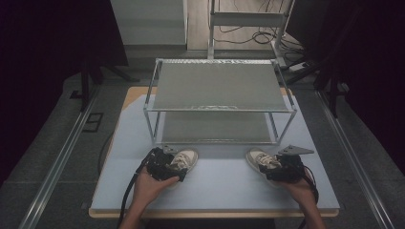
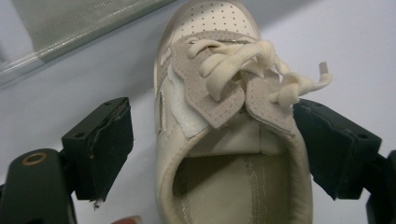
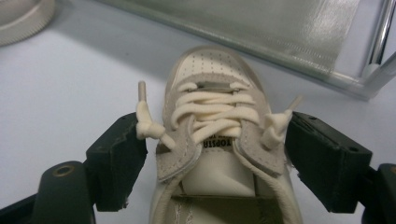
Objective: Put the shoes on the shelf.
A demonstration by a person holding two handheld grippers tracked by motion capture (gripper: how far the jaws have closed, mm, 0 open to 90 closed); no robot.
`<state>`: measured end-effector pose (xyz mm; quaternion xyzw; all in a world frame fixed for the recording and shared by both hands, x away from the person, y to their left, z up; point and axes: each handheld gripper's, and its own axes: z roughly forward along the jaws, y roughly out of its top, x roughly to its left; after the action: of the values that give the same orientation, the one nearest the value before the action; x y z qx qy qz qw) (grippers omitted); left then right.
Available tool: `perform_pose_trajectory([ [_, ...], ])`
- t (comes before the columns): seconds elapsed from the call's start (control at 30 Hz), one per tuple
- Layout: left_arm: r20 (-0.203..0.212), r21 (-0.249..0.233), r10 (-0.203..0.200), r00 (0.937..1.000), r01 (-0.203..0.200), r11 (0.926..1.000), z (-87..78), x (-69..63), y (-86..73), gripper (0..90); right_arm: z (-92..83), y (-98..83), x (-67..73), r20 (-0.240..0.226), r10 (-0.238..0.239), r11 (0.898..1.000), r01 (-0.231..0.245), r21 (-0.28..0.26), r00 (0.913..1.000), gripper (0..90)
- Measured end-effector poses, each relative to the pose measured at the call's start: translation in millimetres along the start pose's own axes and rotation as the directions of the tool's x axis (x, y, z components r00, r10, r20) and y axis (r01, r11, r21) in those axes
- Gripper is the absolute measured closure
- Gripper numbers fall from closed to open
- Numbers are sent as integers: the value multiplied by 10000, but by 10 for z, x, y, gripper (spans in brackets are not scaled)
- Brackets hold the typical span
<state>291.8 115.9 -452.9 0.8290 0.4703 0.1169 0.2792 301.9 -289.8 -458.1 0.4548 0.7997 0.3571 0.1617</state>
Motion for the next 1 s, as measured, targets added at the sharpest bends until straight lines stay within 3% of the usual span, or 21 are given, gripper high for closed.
perform_pose_trajectory([
  [0.37,93,290,-53,9999,50,9996,95,2,12,149,146,-63,-25,134,102,9964,-113,843,9999,237],
  [0.57,106,369,-184,9998,180,9992,128,4,13,162,164,-73,-39,55,192,9960,-196,867,9998,240],
  [0.8,419,530,-350,9985,327,9981,121,14,33,228,177,-83,-40,54,159,9959,-163,892,9999,244],
  [1.0,264,526,-226,9994,212,9984,114,9,36,262,174,-79,-51,0,237,9955,-236,915,9997,250],
])
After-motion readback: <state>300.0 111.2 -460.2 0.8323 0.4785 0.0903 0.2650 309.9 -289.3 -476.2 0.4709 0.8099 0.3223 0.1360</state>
